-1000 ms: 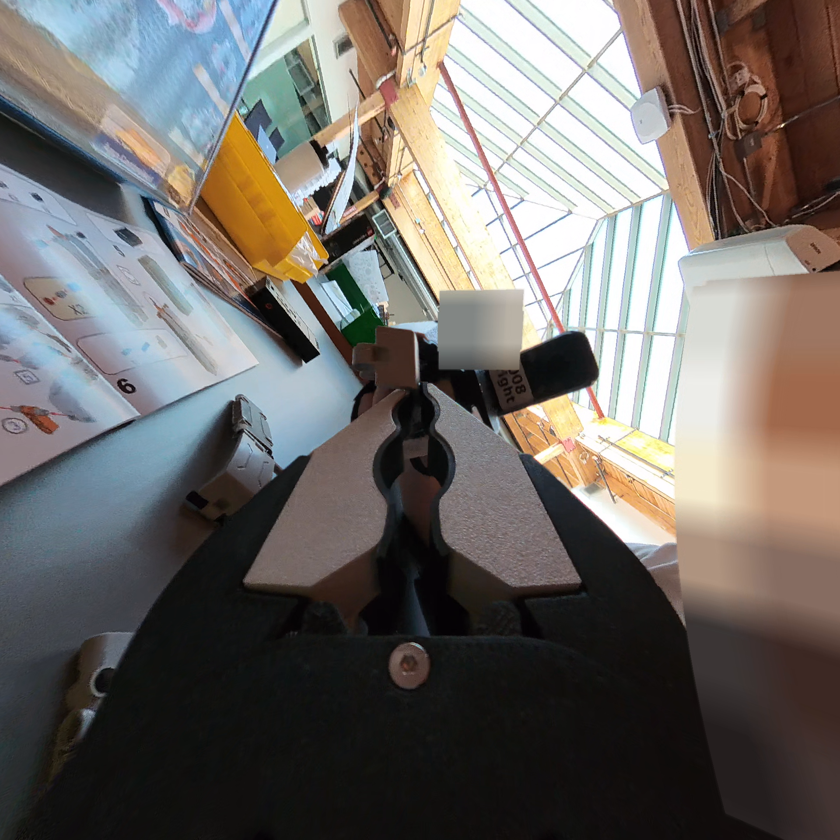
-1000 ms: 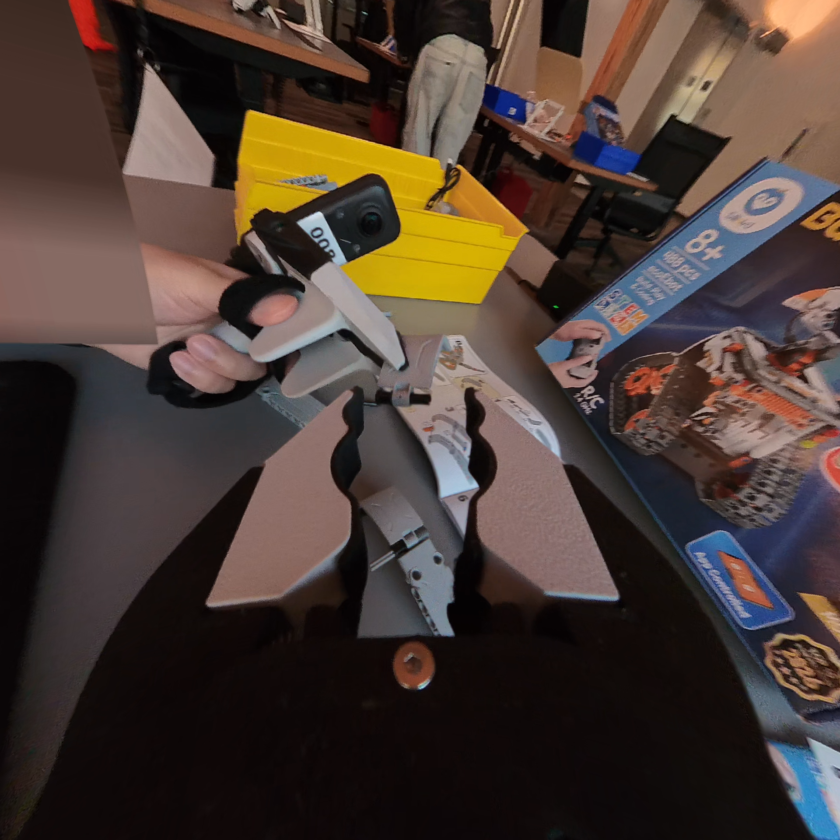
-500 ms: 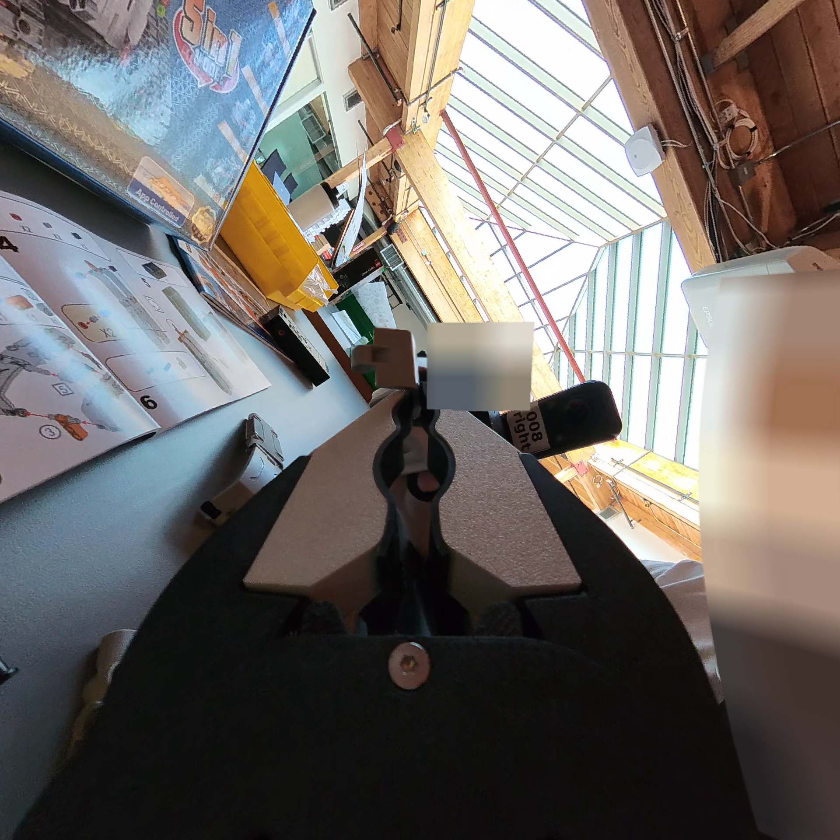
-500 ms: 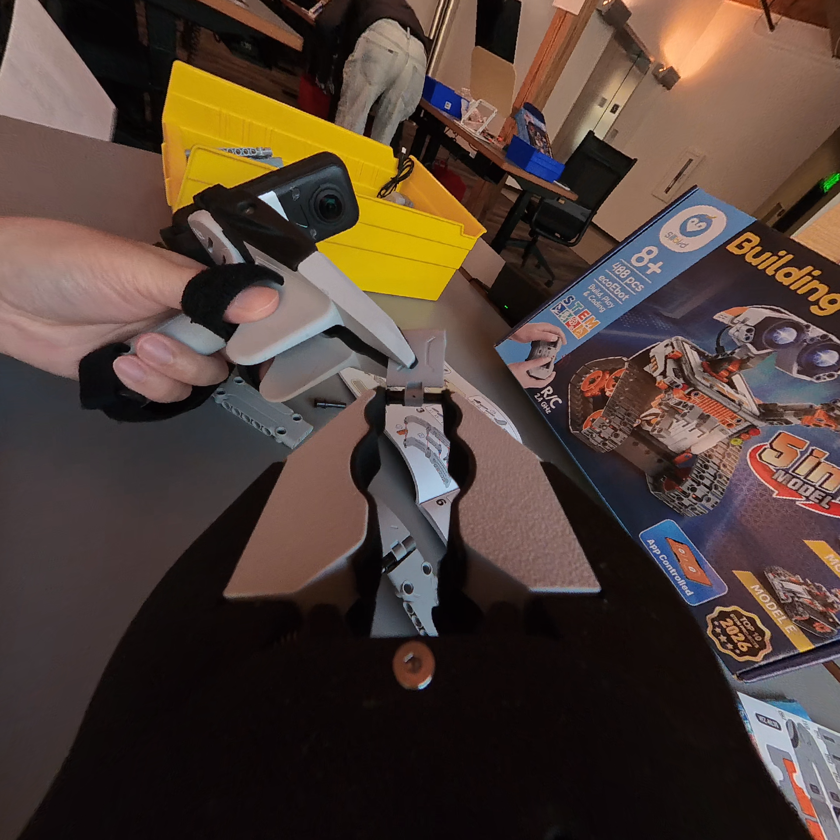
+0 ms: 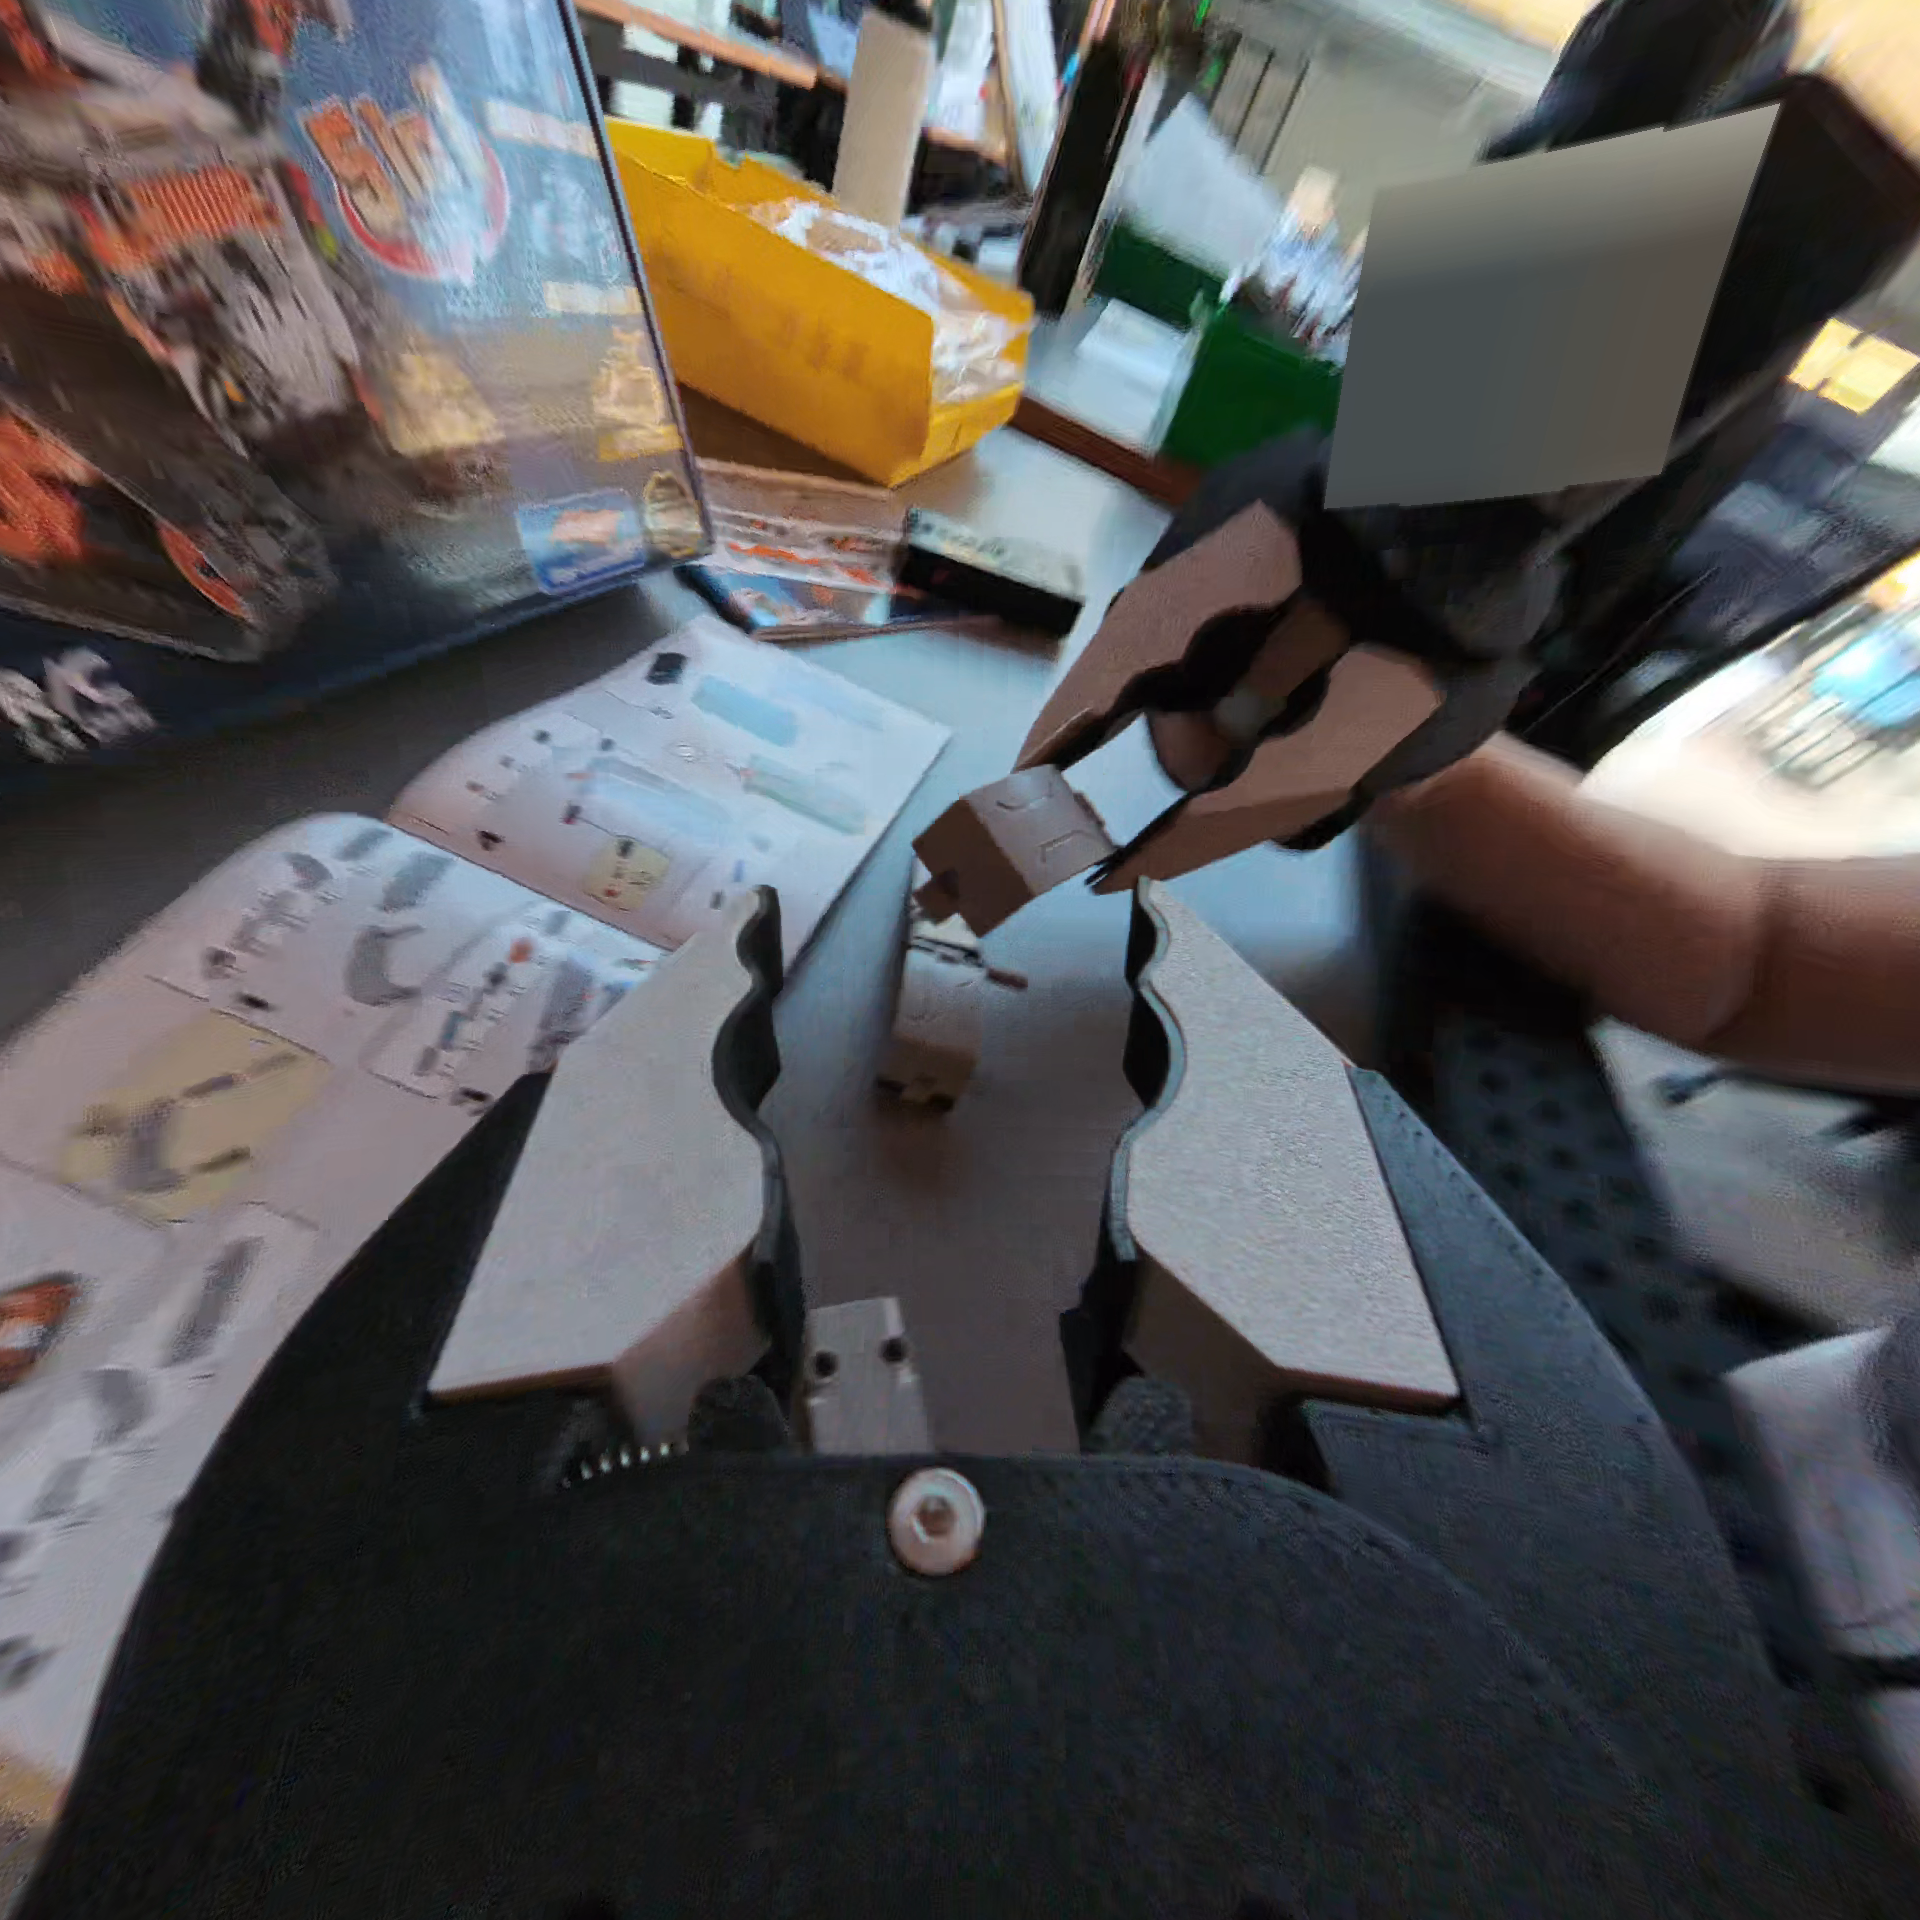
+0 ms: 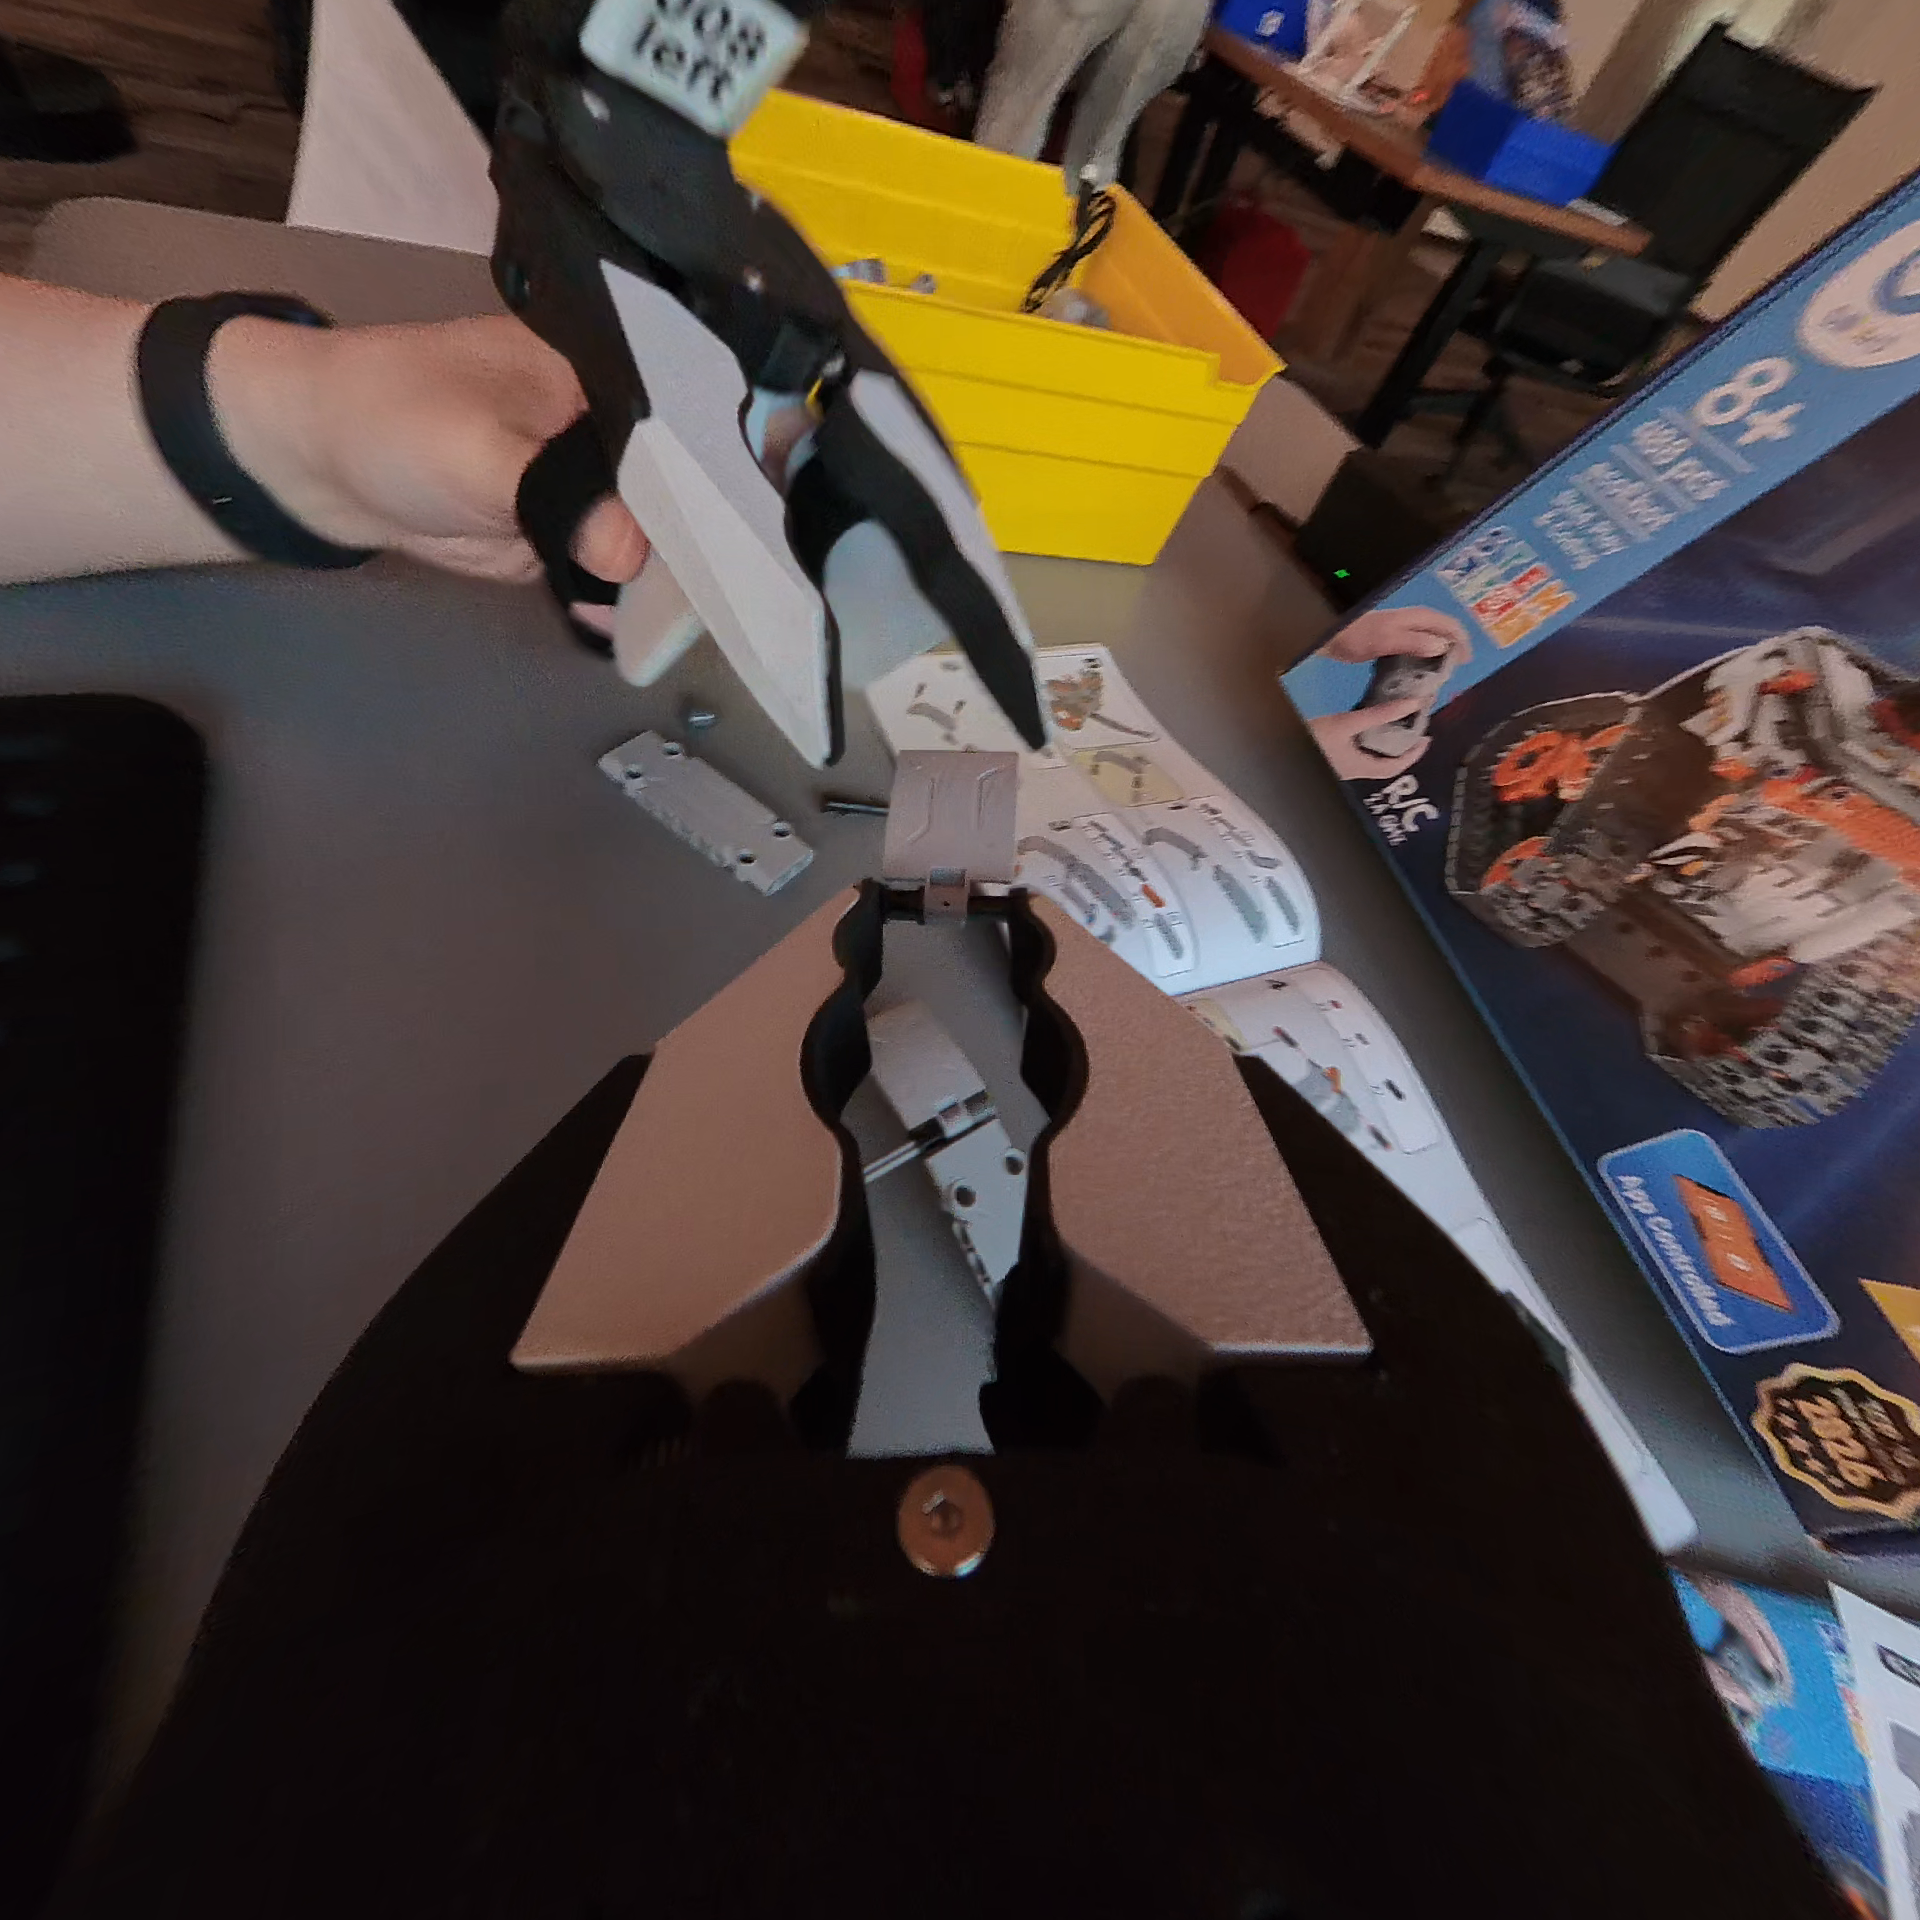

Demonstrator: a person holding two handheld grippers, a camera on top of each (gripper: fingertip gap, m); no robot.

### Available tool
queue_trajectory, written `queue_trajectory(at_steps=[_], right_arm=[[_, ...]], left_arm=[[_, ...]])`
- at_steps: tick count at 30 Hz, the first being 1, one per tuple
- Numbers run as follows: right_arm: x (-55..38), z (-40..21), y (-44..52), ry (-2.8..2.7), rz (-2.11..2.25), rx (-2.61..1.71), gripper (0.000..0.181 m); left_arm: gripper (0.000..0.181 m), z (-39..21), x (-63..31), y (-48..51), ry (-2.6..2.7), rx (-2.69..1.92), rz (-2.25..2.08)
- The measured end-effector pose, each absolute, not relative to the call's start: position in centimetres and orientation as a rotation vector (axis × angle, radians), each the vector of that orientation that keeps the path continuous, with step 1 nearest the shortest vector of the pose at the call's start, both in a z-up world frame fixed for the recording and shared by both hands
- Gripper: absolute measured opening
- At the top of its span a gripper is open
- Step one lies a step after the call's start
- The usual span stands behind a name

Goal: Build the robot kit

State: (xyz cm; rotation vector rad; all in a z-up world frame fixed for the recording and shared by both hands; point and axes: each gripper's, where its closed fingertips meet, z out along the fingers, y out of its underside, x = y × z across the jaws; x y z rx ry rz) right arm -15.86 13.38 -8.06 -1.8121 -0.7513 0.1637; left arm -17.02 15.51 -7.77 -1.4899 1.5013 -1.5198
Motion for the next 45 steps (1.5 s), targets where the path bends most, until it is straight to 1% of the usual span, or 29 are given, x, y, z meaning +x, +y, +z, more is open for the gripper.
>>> queue_trajectory(at_steps=[1, 4, 6, 8, 11, 17, 27, 31, 35, 38, 45], right_arm=[[-16.3, -8.4, 13.1, -0.784, 0.197, -1.817, 0.022], [-17.9, -9.8, 12.2, -0.880, 0.279, -1.857, 0.022], [-18.7, -11.1, 11.7, -0.956, 0.282, -1.887, 0.022], [-19.7, -12.3, 11.2, -1.015, 0.293, -1.918, 0.022], [-21.4, -14.2, 10.4, -1.054, 0.370, -1.949, 0.022], [-22.6, -15.6, 10.5, -1.014, 0.480, -1.959, 0.022], [-22.6, -15.7, 10.5, -1.019, 0.440, -1.923, 0.022], [-22.6, -15.6, 10.5, -1.016, 0.442, -1.918, 0.022], [-22.9, -16.0, 10.1, -1.085, 0.383, -1.896, 0.029], [-22.7, -16.5, 10.3, -1.119, 0.284, -1.894, 0.022], [-22.5, -16.6, 10.5, -1.109, 0.232, -1.894, 0.021]], left_arm=[[0.066, -8.1, -17.2, 15.4, 1.575, -1.416, -1.368], [0.055, -9.1, -17.6, 13.6, 1.749, -1.174, -1.087], [0.047, -10.0, -18.1, 11.8, 1.858, -1.067, -1.043], [0.041, -11.8, -18.9, 10.5, 2.001, -1.056, -1.036], [0.026, -13.8, -20.5, 9.6, 2.131, -1.059, -1.039], [0.024, -15.4, -21.9, 9.6, 2.165, -0.939, -0.905], [0.024, -15.5, -21.9, 9.7, 2.112, -0.873, -0.864], [0.024, -15.4, -21.8, 9.7, 2.103, -0.917, -0.925], [0.024, -15.4, -22.0, 9.6, 2.089, -0.908, -0.953], [0.024, -15.8, -22.1, 9.4, 2.104, -0.881, -0.916], [0.024, -15.9, -21.8, 9.6, 2.083, -0.885, -0.872]])
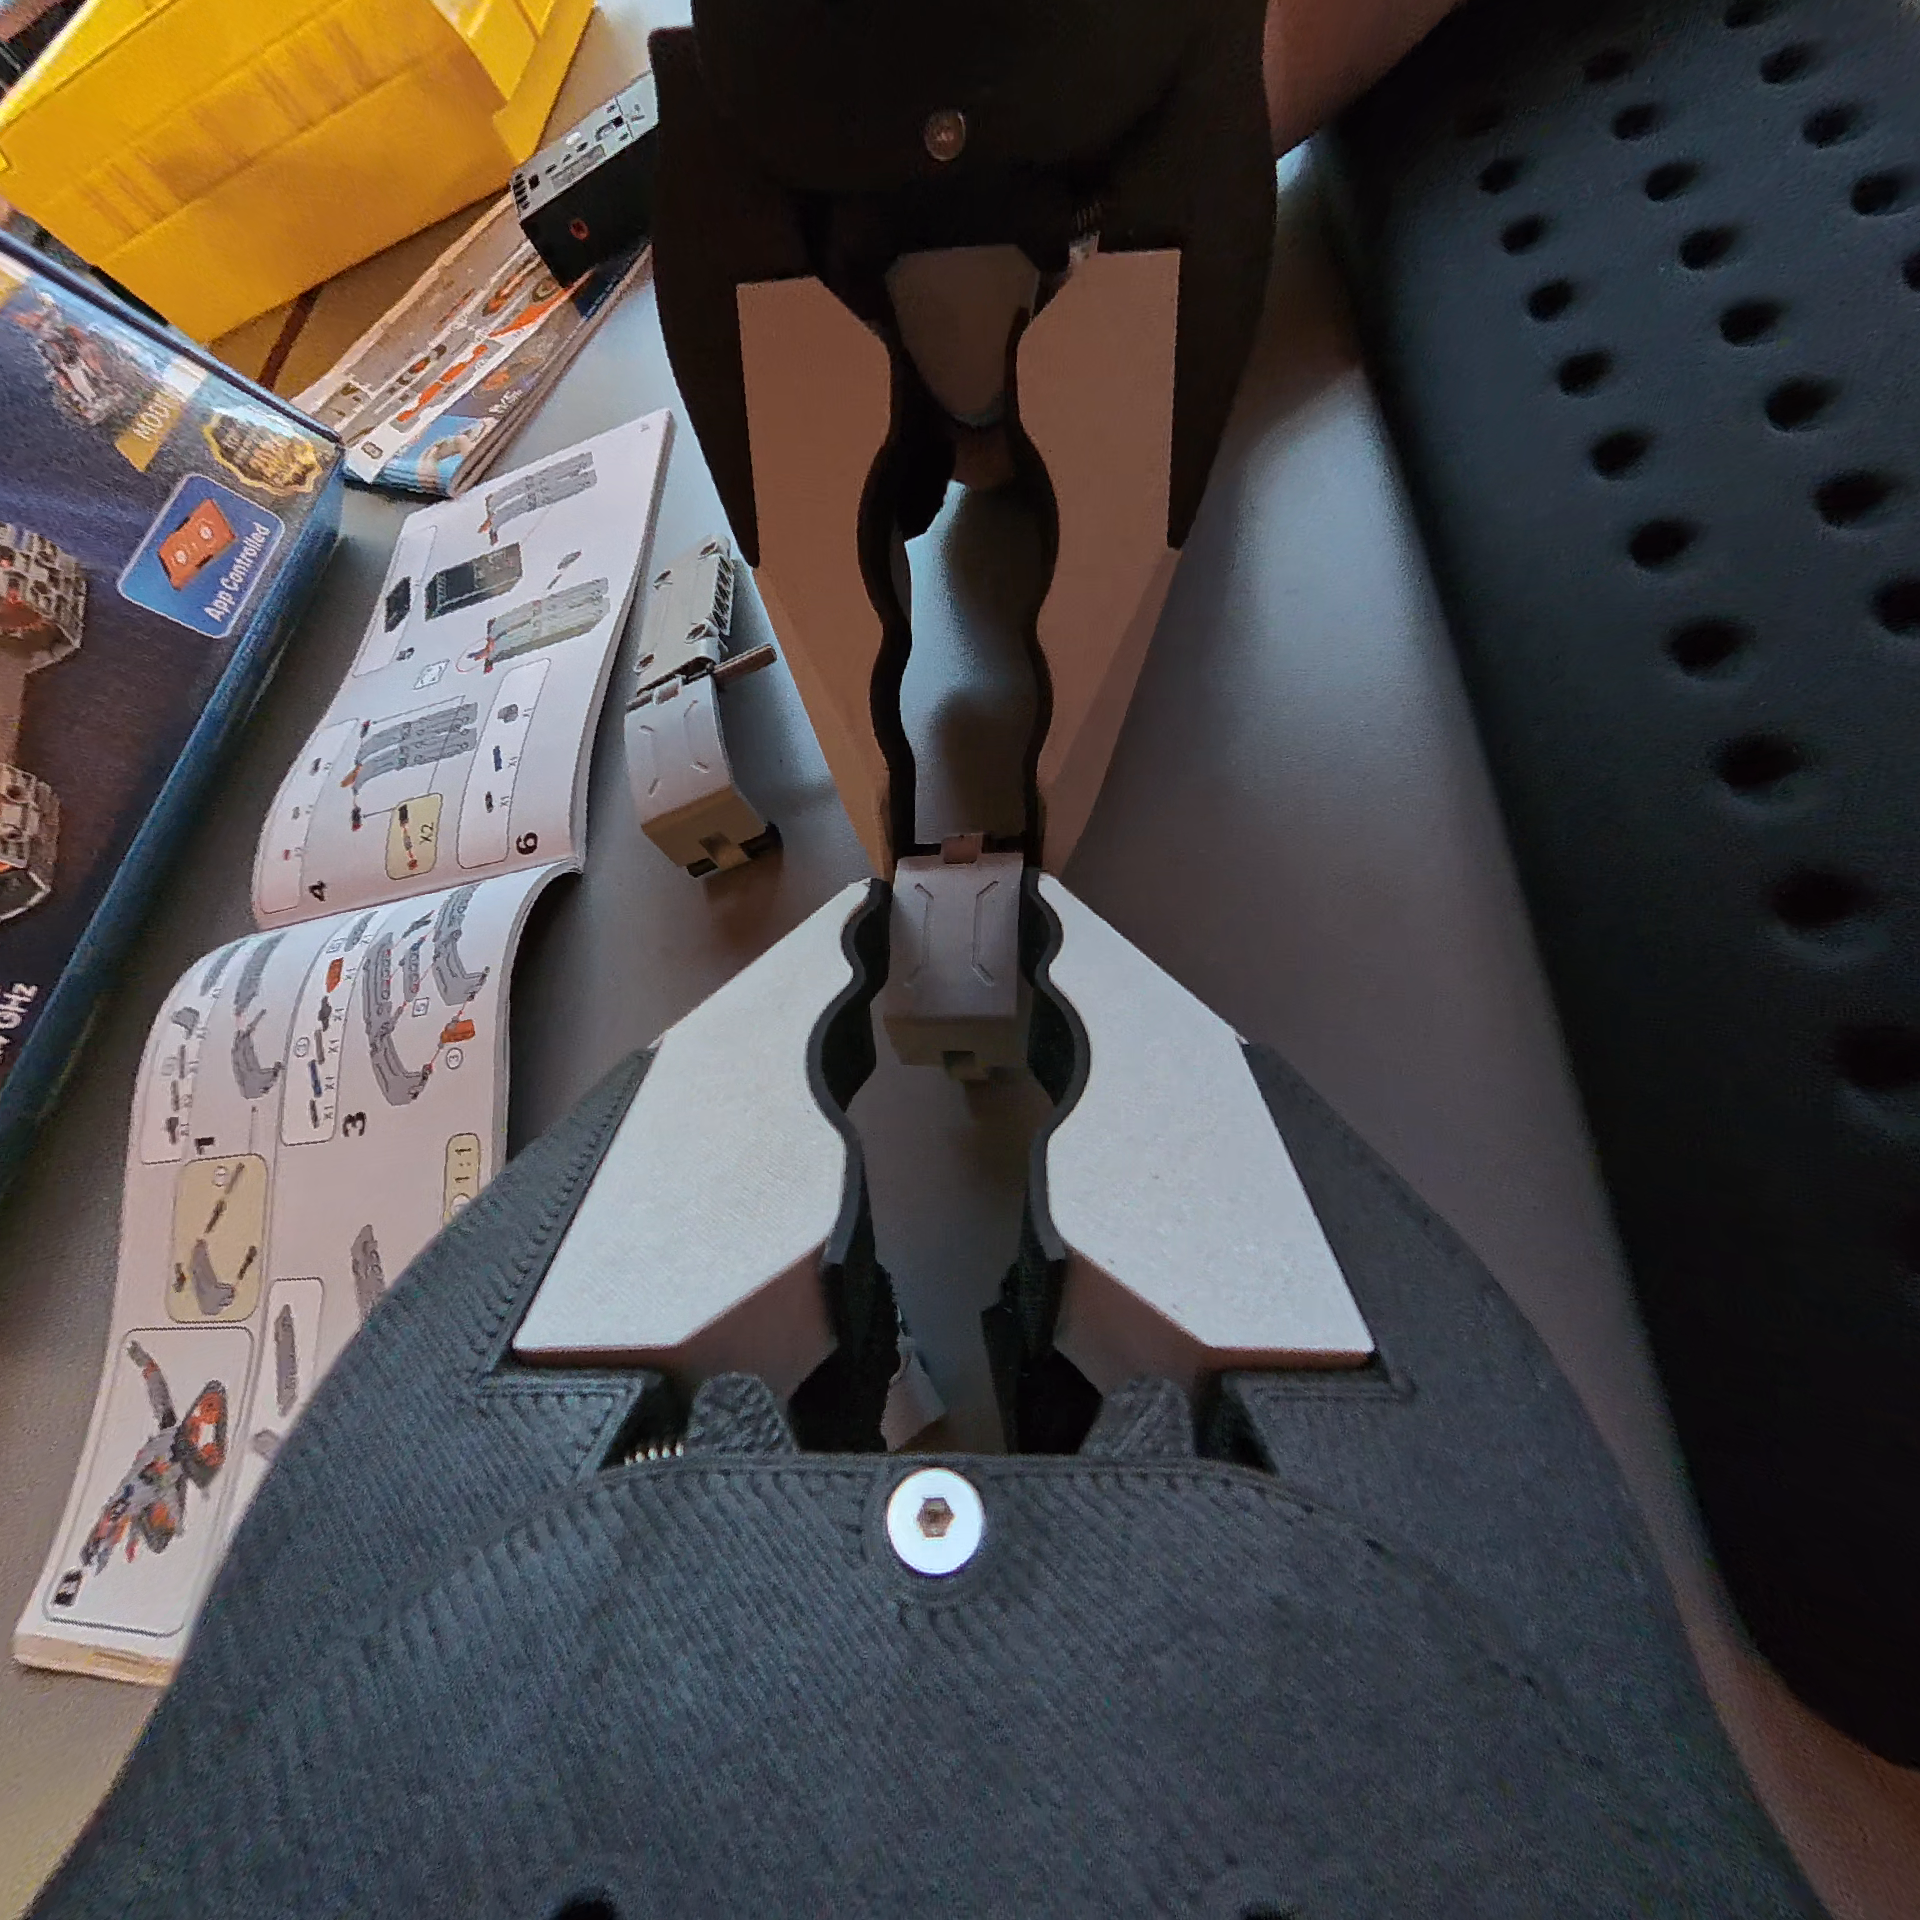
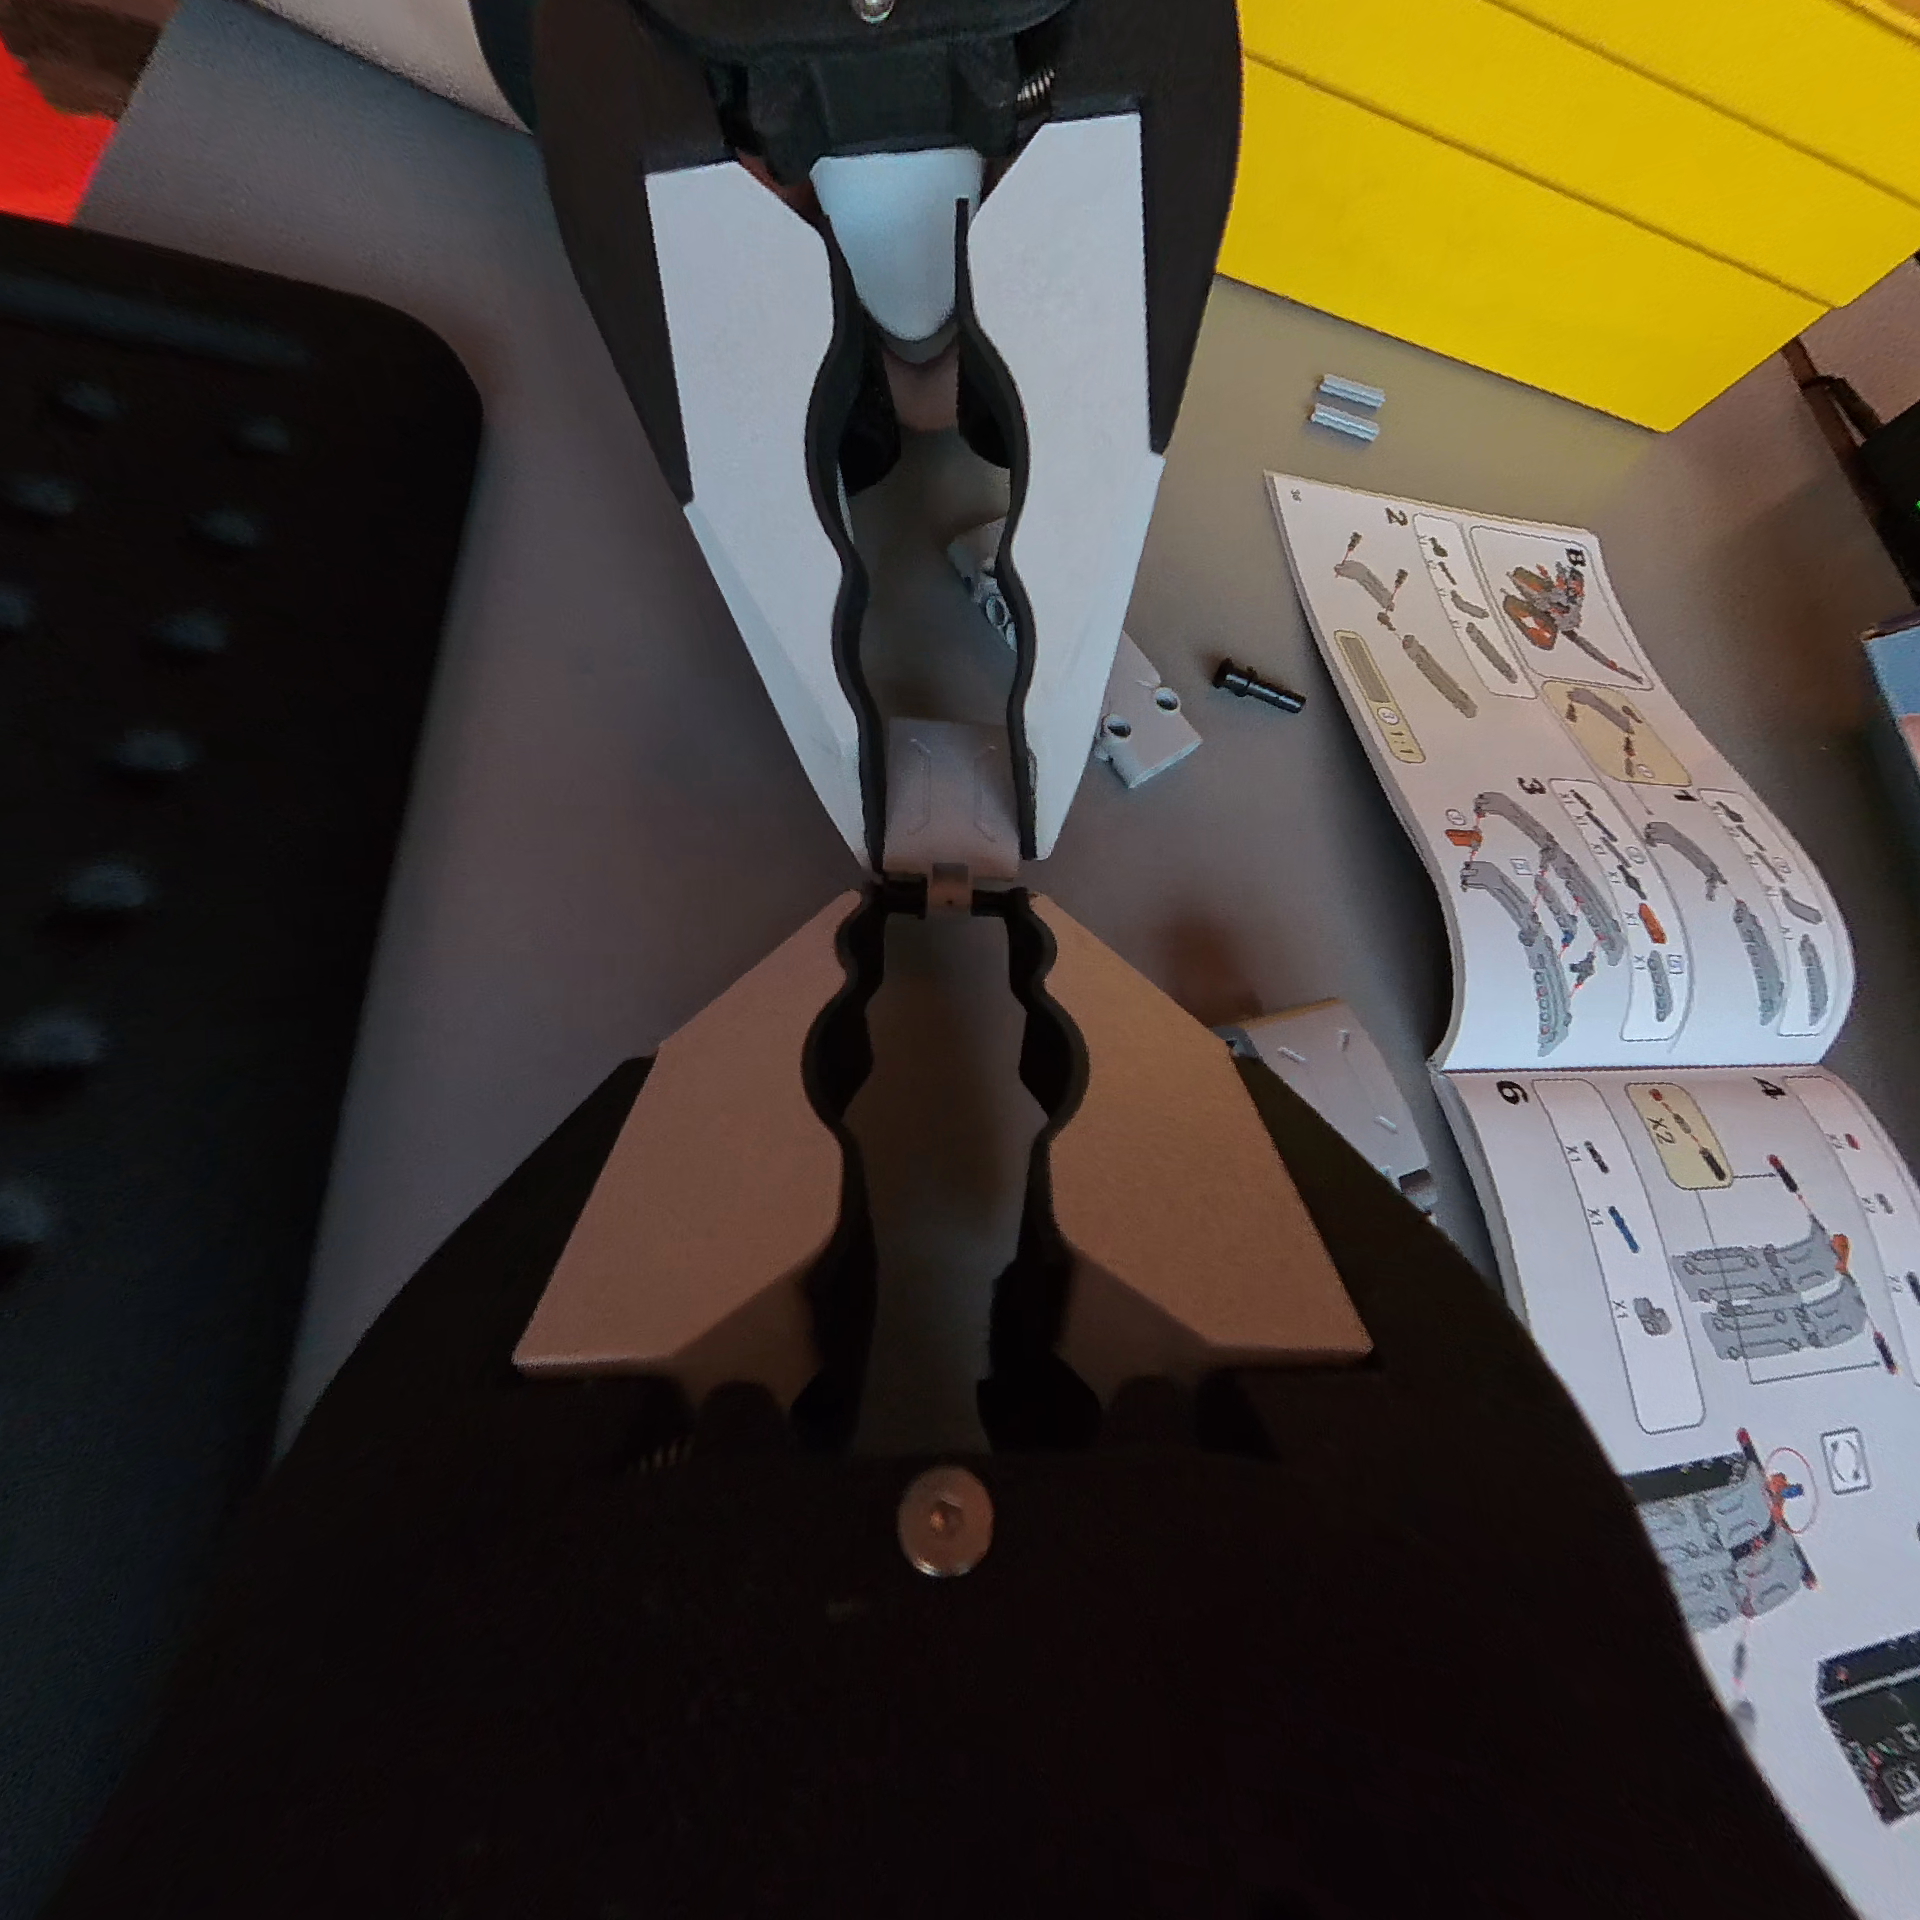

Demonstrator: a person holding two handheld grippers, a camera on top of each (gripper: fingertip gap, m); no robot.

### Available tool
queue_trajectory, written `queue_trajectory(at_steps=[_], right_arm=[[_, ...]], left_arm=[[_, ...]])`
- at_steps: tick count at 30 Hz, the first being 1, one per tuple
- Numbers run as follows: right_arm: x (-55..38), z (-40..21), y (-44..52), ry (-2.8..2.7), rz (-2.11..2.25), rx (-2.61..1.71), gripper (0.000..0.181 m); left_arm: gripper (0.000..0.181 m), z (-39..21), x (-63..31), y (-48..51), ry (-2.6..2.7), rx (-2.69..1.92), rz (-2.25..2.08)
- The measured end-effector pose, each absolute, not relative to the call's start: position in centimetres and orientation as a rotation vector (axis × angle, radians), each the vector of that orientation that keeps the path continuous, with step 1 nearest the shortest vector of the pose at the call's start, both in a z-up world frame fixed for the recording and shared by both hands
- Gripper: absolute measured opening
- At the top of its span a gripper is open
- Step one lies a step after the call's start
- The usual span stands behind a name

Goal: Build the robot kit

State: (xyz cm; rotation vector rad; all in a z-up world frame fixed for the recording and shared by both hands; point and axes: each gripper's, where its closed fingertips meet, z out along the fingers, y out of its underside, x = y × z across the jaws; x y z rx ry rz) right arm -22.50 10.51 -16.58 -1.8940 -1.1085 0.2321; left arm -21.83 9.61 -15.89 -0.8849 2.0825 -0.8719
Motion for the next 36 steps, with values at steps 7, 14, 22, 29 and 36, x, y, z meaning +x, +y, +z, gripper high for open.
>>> queue_trajectory(at_steps=[7, 14, 22, 29, 36], right_arm=[[-22.6, -16.6, 10.1, -1.159, 0.145, -1.838, 0.021], [-23.0, -16.6, 9.5, -1.215, 0.116, -1.789, 0.020], [-22.7, -16.6, 9.8, -1.184, 0.055, -1.792, 0.020], [-22.4, -16.6, 10.4, -1.109, -0.010, -1.842, 0.021], [-22.9, -16.7, 9.7, -1.189, 0.032, -1.791, 0.020]], left_arm=[[0.024, -16.0, -21.9, 9.2, 2.051, -0.819, -0.799], [0.024, -16.0, -22.2, 8.7, 2.061, -0.772, -0.801], [0.024, -16.0, -22.0, 8.9, 2.039, -0.797, -0.780], [0.024, -16.0, -21.8, 9.6, 2.016, -0.849, -0.759], [0.024, -16.0, -22.2, 8.8, 2.052, -0.808, -0.796]])
